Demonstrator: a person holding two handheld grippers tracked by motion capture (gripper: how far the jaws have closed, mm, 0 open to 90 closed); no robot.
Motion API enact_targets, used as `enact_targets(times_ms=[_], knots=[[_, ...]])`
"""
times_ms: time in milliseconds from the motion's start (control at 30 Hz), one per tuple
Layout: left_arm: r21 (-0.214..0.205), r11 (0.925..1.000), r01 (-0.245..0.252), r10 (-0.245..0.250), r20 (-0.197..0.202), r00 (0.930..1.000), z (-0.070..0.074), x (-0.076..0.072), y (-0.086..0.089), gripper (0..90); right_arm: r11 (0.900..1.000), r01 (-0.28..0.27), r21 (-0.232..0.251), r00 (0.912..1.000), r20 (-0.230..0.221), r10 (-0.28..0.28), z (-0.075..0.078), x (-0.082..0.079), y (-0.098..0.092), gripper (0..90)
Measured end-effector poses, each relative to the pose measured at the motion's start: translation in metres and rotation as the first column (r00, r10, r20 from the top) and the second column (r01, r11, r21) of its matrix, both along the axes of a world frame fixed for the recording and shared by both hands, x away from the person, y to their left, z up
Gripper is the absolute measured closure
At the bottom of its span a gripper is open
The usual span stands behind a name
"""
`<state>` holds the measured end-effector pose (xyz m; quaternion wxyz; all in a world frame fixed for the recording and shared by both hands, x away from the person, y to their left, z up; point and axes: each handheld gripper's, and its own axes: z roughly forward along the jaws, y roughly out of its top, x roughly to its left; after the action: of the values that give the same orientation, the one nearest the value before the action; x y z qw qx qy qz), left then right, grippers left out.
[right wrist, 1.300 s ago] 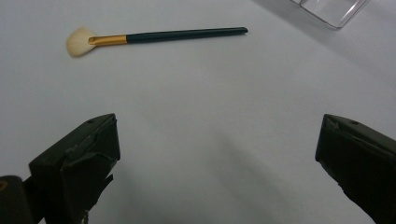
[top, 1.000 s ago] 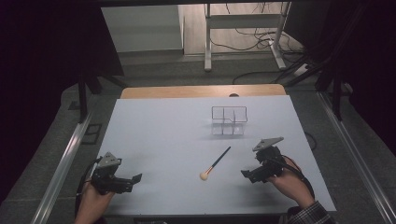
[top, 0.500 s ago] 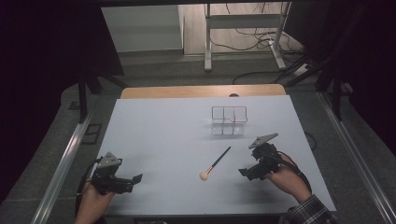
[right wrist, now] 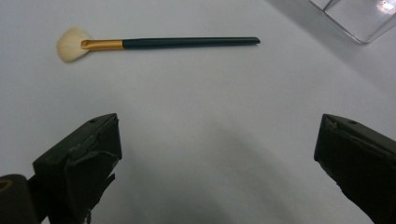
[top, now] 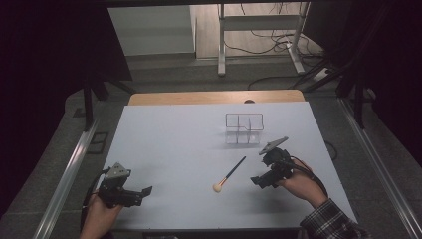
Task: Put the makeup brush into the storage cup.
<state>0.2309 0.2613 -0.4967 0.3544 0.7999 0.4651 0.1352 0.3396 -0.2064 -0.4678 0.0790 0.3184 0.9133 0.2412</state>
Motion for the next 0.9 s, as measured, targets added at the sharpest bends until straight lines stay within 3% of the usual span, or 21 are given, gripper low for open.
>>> enact_targets(times_ms=[900], knots=[[0.018, 0.9997, 0.015, -0.015, 0.0, 0.9999, 0.0, 0.0, -0.001, 0.0, 0.9949, -0.094, -0.037, 0.9947, -0.046, 0.092, -0.007, 0.016, 0.033, 0.0]])
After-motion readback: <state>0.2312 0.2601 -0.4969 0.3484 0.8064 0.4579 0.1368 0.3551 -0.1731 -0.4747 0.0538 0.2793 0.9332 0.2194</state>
